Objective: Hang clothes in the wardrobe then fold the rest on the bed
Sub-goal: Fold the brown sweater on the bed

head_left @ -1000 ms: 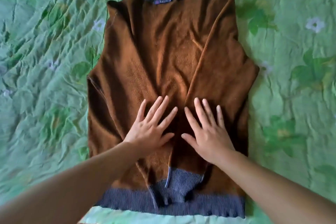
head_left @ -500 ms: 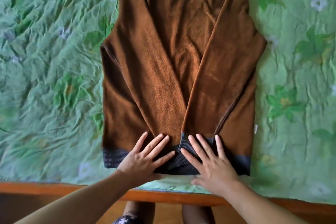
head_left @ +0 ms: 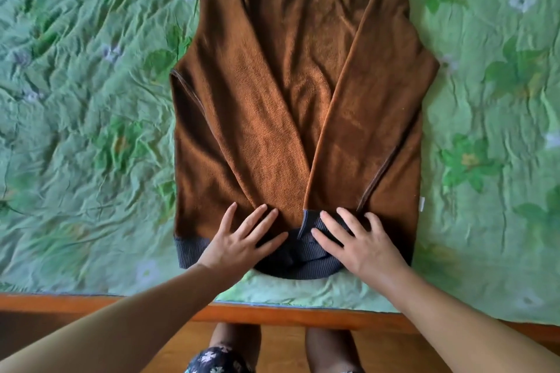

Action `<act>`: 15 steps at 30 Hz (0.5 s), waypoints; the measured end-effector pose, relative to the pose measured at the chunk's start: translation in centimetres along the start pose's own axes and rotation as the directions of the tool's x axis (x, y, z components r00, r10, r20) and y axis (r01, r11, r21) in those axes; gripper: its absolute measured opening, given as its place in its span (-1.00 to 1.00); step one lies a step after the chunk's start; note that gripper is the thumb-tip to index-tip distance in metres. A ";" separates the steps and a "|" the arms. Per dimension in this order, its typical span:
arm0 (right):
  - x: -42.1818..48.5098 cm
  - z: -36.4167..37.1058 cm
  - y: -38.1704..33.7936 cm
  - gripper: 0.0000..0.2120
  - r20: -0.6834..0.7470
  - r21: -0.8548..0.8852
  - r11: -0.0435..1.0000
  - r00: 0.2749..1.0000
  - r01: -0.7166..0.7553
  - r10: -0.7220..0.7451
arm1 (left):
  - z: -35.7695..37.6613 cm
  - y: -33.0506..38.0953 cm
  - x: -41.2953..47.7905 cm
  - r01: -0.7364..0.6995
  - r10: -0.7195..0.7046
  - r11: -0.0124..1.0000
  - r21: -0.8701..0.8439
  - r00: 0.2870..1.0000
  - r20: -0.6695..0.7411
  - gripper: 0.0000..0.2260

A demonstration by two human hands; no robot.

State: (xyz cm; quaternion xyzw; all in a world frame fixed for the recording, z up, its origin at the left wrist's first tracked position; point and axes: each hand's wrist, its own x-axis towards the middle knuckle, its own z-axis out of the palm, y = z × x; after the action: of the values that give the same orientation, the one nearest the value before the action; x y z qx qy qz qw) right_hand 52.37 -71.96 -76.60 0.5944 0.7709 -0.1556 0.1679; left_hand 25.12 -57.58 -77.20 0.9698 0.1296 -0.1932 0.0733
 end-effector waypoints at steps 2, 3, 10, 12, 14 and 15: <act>0.4 -0.3 0.2 -0.49 -0.081 -0.026 1.000 0.997 0.002 -0.004 | -0.5 -0.5 0.3 -0.013 0.013 1.000 -0.006 0.999 -0.050 -0.44; 0.6 -0.6 0.5 -0.55 -0.115 -0.021 1.000 0.993 0.005 -0.007 | -0.9 -0.9 0.5 -0.015 0.013 1.000 -0.022 0.997 -0.078 -0.51; 2.9 -7.6 4.9 -0.78 -0.068 0.316 0.947 0.997 0.057 -0.037 | -8.0 -6.2 4.4 -0.072 0.099 0.915 -0.396 0.994 0.048 -0.58; 4.7 -11.2 7.4 -0.77 -0.011 0.443 0.896 0.999 -0.031 0.040 | -11.3 -8.7 6.6 -0.019 0.052 0.850 -0.527 0.997 0.048 -0.57; 7.5 -15.1 11.1 -0.68 0.002 0.490 0.863 0.990 -0.125 0.143 | -15.0 -12.5 9.7 0.088 -0.088 0.858 -0.506 0.996 0.024 -0.57; 9.1 -16.9 13.3 -0.63 -0.007 0.457 0.871 0.979 -0.178 0.204 | -16.8 -14.8 11.5 0.146 -0.169 0.879 -0.455 0.986 -0.011 -0.55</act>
State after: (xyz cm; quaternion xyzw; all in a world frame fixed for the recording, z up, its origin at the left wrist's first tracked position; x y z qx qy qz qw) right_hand 61.86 -53.41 -66.03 0.6945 0.6549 -0.2975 0.0176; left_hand 37.18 -37.67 -67.72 0.9168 0.2512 -0.1387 0.2777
